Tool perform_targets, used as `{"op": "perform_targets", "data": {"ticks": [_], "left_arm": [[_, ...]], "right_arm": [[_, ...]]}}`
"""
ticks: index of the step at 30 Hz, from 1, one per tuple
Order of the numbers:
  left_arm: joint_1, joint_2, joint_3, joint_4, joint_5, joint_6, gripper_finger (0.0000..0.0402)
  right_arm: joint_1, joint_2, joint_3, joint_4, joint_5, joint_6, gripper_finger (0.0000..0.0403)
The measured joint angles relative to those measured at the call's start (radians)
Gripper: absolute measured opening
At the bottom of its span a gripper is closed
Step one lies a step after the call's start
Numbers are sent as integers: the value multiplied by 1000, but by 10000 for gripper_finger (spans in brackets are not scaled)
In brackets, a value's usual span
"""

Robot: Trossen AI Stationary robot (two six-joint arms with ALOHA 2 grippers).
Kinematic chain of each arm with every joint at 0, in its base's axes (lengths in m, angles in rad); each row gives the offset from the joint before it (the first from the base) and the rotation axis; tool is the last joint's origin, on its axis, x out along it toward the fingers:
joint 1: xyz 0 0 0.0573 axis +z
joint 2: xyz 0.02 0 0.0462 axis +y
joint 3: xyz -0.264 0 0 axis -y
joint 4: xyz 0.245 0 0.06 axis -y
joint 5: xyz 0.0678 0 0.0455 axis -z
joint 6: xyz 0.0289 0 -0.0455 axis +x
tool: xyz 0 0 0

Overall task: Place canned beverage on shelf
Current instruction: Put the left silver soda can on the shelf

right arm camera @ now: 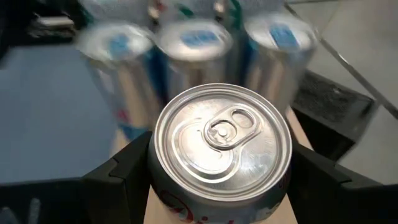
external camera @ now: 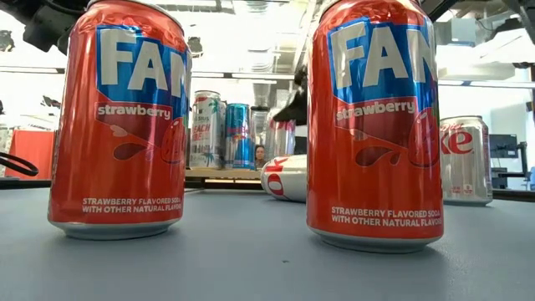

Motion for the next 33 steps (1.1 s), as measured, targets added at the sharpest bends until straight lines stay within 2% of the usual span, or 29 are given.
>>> {"op": "perform_targets", "data": {"ticks": [13, 18, 26, 33], "left_arm": [[0, 0, 0, 0, -22, 17, 275], [0, 0, 0, 0, -23, 20, 275], [0, 0, 0, 0, -75, -27, 275], [0, 0, 0, 0, -78, -31, 275]], "right_arm": [[-11, 13, 0, 1, -3, -7, 281], [-12, 13, 0, -15, -35, -25, 281], [-7, 12, 1, -34, 161, 190, 281], [92, 9, 3, -47, 372, 203, 281]]}}
